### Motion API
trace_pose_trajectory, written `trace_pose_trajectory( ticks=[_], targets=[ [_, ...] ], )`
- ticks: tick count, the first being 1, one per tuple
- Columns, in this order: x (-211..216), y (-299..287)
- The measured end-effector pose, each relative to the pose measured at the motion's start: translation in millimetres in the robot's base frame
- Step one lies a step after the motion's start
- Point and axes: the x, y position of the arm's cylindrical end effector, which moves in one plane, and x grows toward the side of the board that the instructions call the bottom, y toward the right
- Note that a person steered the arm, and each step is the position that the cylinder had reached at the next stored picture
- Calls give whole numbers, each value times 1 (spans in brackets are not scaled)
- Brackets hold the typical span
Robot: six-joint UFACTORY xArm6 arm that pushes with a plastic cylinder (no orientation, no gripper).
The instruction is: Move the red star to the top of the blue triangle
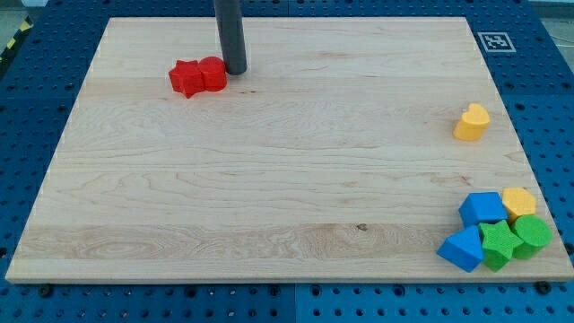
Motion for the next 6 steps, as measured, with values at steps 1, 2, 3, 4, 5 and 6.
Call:
trace_pose_trajectory(
  ticks=[1,2,3,4,5,6],
  targets=[
    [-41,-1],
    [-14,-13],
    [28,-13],
    [55,19],
    [38,30],
    [14,-5]
  ],
)
